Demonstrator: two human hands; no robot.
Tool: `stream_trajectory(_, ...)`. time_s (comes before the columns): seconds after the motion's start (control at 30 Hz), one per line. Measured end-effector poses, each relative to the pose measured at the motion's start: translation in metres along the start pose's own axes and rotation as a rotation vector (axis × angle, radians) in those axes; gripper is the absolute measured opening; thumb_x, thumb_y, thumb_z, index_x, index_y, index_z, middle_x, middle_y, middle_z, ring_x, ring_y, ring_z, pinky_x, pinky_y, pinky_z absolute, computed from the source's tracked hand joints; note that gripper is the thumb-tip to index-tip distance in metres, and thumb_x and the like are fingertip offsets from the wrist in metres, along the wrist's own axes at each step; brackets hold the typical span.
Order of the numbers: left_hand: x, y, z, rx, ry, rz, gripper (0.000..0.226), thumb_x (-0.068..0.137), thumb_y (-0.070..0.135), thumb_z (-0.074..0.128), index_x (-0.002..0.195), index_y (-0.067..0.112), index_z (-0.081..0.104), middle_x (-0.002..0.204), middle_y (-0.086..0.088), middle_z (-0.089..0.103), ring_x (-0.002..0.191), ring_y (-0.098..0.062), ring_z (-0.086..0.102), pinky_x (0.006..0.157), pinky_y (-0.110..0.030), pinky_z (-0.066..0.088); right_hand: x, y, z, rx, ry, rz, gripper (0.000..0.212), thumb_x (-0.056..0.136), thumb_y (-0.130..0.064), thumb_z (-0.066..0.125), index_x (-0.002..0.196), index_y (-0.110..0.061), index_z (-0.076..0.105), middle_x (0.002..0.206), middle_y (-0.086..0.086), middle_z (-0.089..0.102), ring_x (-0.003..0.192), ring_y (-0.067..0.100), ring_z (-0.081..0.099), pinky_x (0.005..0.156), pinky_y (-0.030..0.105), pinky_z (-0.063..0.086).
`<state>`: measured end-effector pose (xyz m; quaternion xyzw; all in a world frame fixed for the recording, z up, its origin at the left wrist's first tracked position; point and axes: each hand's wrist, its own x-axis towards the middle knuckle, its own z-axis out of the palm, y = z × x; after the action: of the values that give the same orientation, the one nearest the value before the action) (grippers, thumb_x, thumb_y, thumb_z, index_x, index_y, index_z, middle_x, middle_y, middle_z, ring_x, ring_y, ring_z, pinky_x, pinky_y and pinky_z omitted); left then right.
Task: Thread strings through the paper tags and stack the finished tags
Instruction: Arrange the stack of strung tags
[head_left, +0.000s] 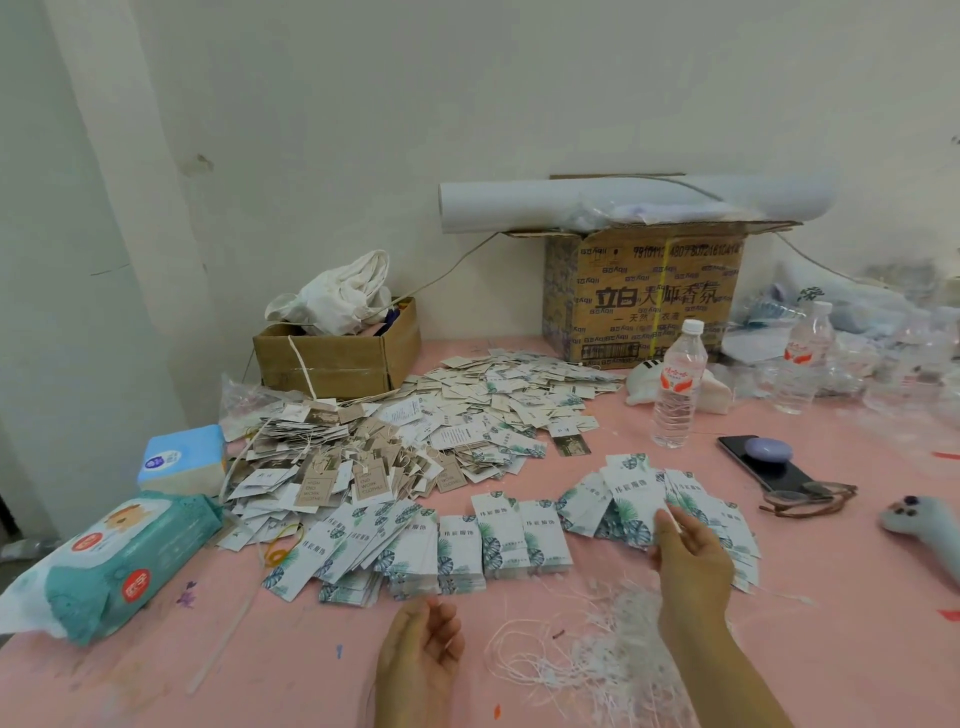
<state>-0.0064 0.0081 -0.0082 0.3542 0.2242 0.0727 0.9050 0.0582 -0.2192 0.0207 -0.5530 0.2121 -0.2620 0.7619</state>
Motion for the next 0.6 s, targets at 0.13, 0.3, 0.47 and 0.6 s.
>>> stream_trajectory(0.13, 0.001, 0.0, 0.003, -0.017, 0.014, 0.008, 0.024, 0.1, 0.003, 0.04, 0.079, 0.001, 0.052, 0.045, -0.008, 0.06, 0.034, -0.012, 0.053, 0.035, -0.015, 0.041, 0.047, -0.015, 0.008, -0.152, 0.147, -0.078, 0.024, 0.09, -0.019, 0.065, 0.111, -0.006, 0.063, 0.079, 0.008, 0.063, 0.061, 0.02, 0.058, 0.059, 0.032, 0.047)
stream_trajectory(0.3, 0.002, 0.002, 0.003, -0.019, 0.013, -0.007, 0.025, 0.1, 0.002, 0.038, 0.079, 0.001, 0.051, 0.044, -0.009, 0.06, 0.032, -0.013, 0.053, 0.034, -0.016, 0.041, 0.064, -0.022, 0.01, -0.751, 0.037, -0.122, 0.047, 0.087, -0.025, 0.07, 0.125, -0.005, 0.051, 0.135, 0.022, 0.037, 0.096, 0.038, 0.055, 0.077, 0.037, 0.042)
stream_trajectory(0.47, -0.001, 0.001, 0.003, -0.001, 0.006, -0.003, 0.025, 0.1, 0.002, 0.039, 0.079, 0.0, 0.052, 0.046, -0.009, 0.059, 0.041, -0.019, 0.051, 0.035, -0.016, 0.041, 0.018, -0.008, 0.027, -1.167, -0.32, -0.659, 0.04, 0.09, -0.02, 0.063, 0.129, -0.018, 0.054, 0.14, 0.008, 0.043, 0.123, 0.025, 0.044, 0.102, 0.035, 0.038)
stream_trajectory(0.6, -0.003, 0.002, 0.005, -0.018, 0.01, -0.009, 0.024, 0.1, 0.001, 0.039, 0.079, 0.0, 0.051, 0.044, -0.009, 0.059, 0.033, -0.012, 0.052, 0.036, -0.015, 0.042, -0.027, 0.018, 0.057, -1.334, -0.848, -0.703, 0.069, 0.096, -0.042, 0.048, 0.153, -0.028, 0.011, 0.159, -0.008, 0.003, 0.148, 0.013, 0.003, 0.12, 0.033, 0.002)
